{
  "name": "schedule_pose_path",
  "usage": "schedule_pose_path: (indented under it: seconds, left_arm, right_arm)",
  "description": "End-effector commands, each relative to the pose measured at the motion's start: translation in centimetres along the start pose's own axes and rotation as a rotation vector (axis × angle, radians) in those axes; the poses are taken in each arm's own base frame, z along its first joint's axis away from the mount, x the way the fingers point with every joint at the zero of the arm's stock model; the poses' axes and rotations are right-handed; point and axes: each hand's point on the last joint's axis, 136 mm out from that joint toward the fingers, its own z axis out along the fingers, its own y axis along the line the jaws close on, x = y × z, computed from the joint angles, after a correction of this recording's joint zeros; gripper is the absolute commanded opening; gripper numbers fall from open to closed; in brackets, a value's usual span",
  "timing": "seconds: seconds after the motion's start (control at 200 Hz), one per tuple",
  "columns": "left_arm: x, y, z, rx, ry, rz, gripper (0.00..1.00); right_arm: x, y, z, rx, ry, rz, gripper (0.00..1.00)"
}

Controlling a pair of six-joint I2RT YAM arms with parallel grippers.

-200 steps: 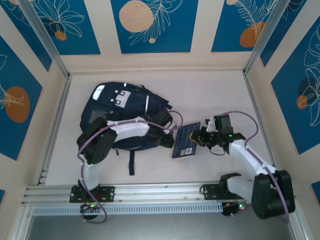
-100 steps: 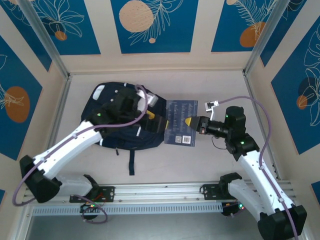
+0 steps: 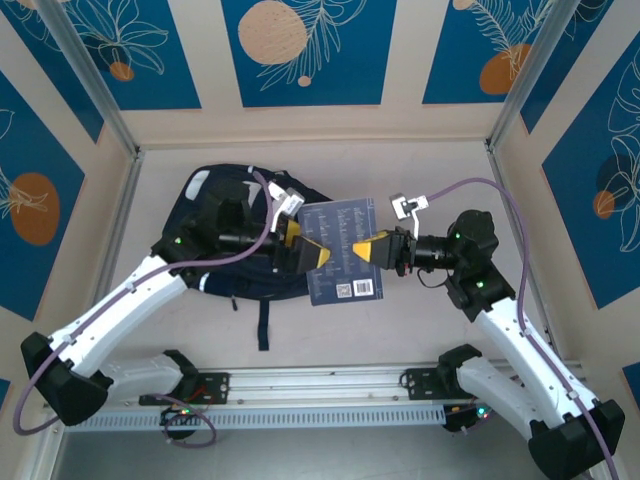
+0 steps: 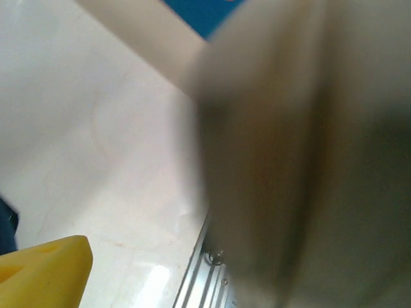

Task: Pack the student bag
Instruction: Pass the book.

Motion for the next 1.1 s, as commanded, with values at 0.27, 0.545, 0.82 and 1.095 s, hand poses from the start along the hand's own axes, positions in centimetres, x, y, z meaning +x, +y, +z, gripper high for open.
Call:
schedule_pose_path:
  seconds: [0.27, 0.545, 0.82, 1.095]
  left_arm:
    - [-1.3, -5.4, -1.5, 0.304, -0.118, 0.070, 0.56]
    - [-1.4, -6.3, -1.0, 0.401, -0.148, 0.075, 0.00]
    - [-3.8, -5.5, -2.1, 0.303, -0.322, 0.084, 0.00]
    - [-7.2, -2.4, -4.1, 0.181, -0.622, -0.083, 0.00]
  right_arm:
    - [-1.1, 2.0, -0.5, -0.009, -0.045, -0.101, 0.00]
    - [-1.0, 1.2, -0.6, 0.025, -0.062, -0.076, 0.00]
    - [-2.1, -1.6, -2.3, 0.124, -0.334, -0.060, 0.88]
    - [-2.4, -3.9, -2.2, 0.102, -0.567, 0.053, 0.99]
